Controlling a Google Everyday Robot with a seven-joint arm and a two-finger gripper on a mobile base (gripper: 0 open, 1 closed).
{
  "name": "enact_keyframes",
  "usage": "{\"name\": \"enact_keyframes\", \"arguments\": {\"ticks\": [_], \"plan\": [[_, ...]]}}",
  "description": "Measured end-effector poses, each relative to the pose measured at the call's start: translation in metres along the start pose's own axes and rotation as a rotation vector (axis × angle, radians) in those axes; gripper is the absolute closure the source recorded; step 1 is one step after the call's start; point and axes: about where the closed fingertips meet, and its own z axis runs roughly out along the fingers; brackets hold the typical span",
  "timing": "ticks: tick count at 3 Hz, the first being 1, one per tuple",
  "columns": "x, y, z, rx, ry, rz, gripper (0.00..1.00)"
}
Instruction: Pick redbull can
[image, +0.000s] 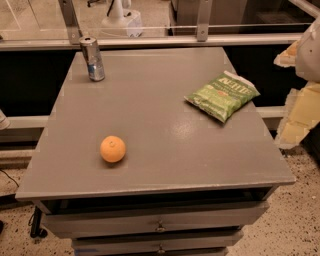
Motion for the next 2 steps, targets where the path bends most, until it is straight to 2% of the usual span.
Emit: {"name": "enact_keyframes", "arguments": {"ticks": [1, 2], "plan": [[0.0000, 0.0000, 0.0000, 0.000, 0.000, 0.000, 0.00], [-0.0077, -0.0021, 0.0063, 0.003, -0.032, -0.001, 0.00]]}}
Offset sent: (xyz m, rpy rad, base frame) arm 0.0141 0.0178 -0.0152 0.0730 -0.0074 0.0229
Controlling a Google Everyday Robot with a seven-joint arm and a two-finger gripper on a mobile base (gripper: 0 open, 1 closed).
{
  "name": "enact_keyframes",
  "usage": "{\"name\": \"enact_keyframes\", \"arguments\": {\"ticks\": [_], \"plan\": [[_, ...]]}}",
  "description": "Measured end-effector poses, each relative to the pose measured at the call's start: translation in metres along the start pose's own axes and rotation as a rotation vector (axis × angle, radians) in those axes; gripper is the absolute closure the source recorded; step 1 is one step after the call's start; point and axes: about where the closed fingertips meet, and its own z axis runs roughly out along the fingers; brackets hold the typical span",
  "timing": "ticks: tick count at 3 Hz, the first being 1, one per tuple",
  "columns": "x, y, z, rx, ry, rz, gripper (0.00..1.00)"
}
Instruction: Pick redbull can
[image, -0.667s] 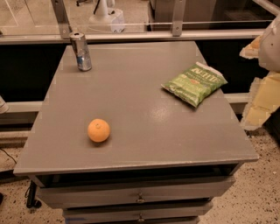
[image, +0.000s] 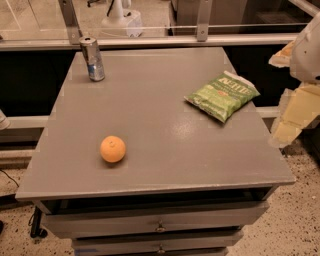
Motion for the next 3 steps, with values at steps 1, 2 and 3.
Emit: {"name": "enact_keyframes", "arguments": {"ticks": [1, 2, 3], "plan": [[-0.029, -0.009, 0.035, -0.032, -0.108, -0.001, 0.00], [-0.085, -0.026, 0.085, -0.071, -0.275, 0.004, 0.00], [-0.143, -0.043, 0.124, -0.096, -0.454, 0.044, 0.00]]}}
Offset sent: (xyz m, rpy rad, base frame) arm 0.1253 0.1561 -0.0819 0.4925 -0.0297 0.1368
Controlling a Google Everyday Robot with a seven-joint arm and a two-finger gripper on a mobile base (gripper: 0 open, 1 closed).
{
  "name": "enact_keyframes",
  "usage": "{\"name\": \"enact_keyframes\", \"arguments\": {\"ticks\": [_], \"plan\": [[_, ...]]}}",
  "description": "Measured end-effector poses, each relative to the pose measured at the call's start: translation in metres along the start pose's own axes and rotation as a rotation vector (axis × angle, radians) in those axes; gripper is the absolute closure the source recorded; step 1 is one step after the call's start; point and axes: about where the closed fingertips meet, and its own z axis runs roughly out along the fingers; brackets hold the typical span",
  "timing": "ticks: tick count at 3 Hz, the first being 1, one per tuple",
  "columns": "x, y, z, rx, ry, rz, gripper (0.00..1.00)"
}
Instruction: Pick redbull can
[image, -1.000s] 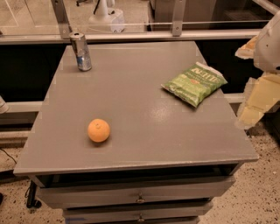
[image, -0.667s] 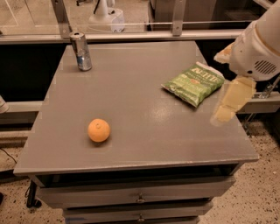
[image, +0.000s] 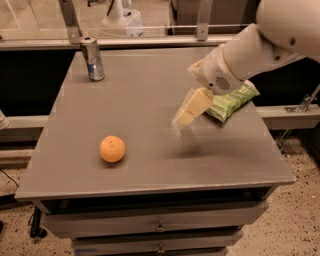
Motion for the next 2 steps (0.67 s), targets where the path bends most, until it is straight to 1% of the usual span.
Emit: {"name": "enact_keyframes", "arguments": {"ticks": [1, 2], "plan": [[-0.0538, -0.0332, 0.0441, 0.055, -0.182, 0.040, 0.00], [-0.0539, -0.0331, 0.0441, 0.055, -0.182, 0.040, 0.00]]}}
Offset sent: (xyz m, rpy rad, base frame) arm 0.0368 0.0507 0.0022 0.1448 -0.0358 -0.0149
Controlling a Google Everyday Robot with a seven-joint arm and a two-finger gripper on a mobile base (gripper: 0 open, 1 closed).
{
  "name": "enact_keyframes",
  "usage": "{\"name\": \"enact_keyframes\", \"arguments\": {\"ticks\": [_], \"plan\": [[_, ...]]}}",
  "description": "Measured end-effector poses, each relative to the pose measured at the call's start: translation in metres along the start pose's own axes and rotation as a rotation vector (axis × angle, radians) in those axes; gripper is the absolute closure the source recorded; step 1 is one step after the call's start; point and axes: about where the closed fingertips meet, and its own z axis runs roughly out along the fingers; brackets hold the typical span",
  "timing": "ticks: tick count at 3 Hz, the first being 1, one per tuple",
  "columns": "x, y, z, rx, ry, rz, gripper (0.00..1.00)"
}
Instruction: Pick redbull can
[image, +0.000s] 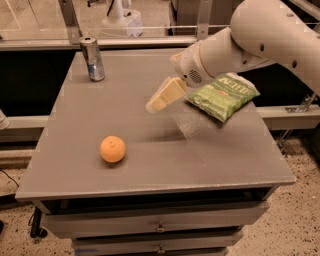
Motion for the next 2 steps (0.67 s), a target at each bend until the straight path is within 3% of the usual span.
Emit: {"name": "enact_keyframes", "arguments": {"ticks": [1, 2], "plan": [[-0.004, -0.001, 0.005, 0.004, -0.022, 0.004, 0.00], [-0.023, -0.016, 0.033, 0.020, -0.110, 0.029, 0.00]]}}
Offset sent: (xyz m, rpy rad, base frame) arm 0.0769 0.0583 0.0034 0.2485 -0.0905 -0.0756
